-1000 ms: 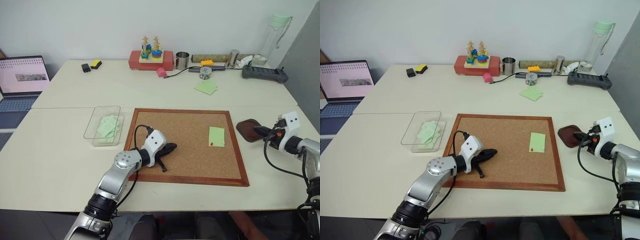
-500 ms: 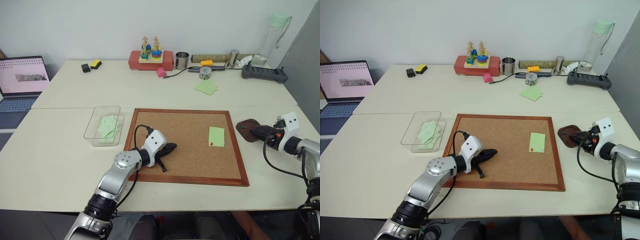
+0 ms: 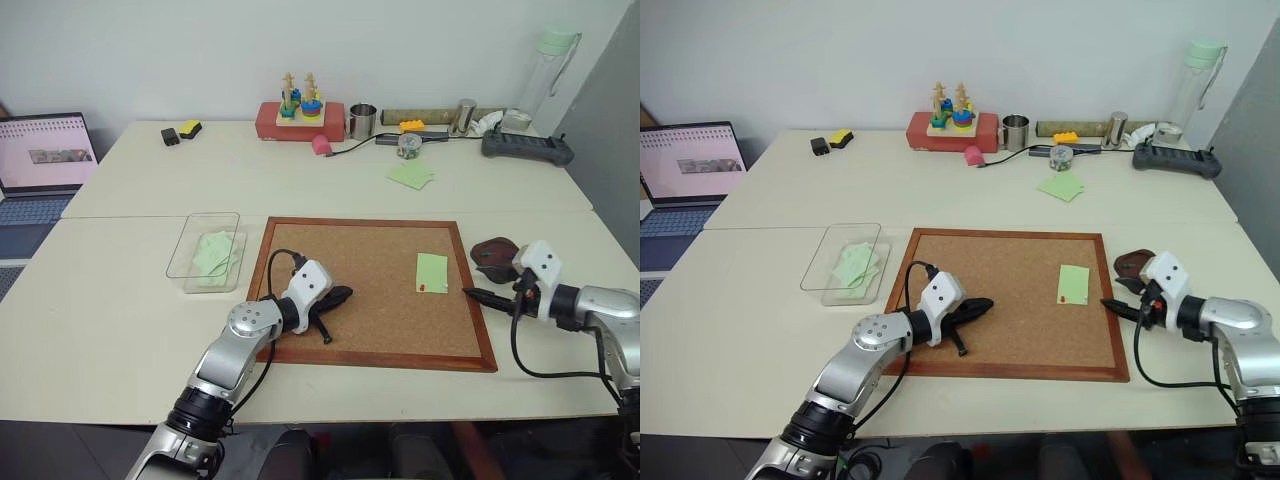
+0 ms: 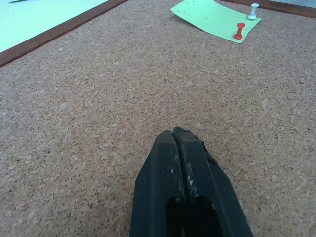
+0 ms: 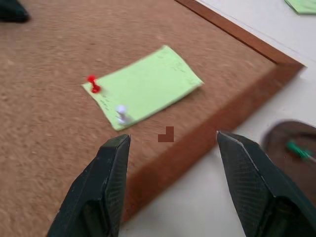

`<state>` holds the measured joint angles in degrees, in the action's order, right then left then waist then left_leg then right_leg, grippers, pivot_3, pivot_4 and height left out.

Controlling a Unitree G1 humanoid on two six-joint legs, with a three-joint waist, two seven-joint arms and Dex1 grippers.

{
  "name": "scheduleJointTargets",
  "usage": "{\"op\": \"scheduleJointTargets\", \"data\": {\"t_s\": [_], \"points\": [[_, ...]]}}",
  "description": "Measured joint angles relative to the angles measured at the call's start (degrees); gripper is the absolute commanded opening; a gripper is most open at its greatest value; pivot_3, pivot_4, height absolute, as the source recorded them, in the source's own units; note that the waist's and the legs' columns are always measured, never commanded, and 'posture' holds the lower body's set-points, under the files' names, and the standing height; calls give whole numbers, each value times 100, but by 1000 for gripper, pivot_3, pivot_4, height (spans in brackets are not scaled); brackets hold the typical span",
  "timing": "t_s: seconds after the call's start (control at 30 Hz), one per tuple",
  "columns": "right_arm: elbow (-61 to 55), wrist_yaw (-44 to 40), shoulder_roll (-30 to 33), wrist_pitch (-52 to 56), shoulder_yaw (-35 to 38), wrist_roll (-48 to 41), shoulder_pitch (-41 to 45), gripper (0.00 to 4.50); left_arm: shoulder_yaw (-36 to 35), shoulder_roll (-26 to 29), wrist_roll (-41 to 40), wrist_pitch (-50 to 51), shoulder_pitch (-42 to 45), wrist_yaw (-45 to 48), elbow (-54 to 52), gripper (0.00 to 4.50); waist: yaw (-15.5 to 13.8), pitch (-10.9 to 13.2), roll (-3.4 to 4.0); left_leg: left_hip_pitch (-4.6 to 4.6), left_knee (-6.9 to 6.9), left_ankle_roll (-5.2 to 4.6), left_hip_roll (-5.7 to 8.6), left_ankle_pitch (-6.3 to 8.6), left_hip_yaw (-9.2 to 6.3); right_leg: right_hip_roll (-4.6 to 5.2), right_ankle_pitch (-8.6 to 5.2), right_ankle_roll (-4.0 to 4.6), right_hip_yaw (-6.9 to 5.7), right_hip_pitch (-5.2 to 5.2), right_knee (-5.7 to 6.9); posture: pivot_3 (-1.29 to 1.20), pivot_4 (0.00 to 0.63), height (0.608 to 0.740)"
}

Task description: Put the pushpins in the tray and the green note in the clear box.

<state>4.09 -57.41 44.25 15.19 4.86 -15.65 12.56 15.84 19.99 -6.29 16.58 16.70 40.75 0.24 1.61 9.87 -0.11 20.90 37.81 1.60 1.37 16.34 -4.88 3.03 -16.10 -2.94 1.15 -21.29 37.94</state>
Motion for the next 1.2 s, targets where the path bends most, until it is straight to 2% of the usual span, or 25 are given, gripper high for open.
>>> {"op": "scheduleJointTargets", "data": {"t_s": [0.4,0.5,0.6,0.73,0.9,1.2], "points": [[297,13,-329,-201,-392,118,243,2900,9,6,0,0,-7,5,-18,0,-5,0,0,1,-2,0,0,0,-5,0,0,1,-2,-1,-1,0,150,740],[371,0,-404,-232,-446,118,243,2402,10,6,0,0,-9,5,-20,0,-5,0,0,1,-2,0,1,0,-3,0,0,1,-1,-1,-1,0,150,740],[454,-4,-428,-266,-500,118,249,1680,10,7,1,0,-10,5,-25,0,-5,0,0,1,-1,0,1,0,-3,0,0,1,-1,-1,-1,0,150,740],[477,-36,-428,-330,-514,112,250,1070,10,9,1,0,-19,5,-48,0,-5,0,0,1,-1,0,1,0,-3,0,0,1,-1,-1,-1,0,150,740],[476,-121,-419,-351,-498,101,246,89,10,18,1,1,-32,6,-67,0,-4,0,0,1,-2,0,0,0,-4,0,0,1,-2,-1,-1,0,150,740],[464,-146,-412,-335,-461,73,217,19,17,26,1,2,-64,22,-87,0,-6,0,0,2,-4,0,0,0,-5,0,0,0,-2,-1,-3,0,150,740]]}}
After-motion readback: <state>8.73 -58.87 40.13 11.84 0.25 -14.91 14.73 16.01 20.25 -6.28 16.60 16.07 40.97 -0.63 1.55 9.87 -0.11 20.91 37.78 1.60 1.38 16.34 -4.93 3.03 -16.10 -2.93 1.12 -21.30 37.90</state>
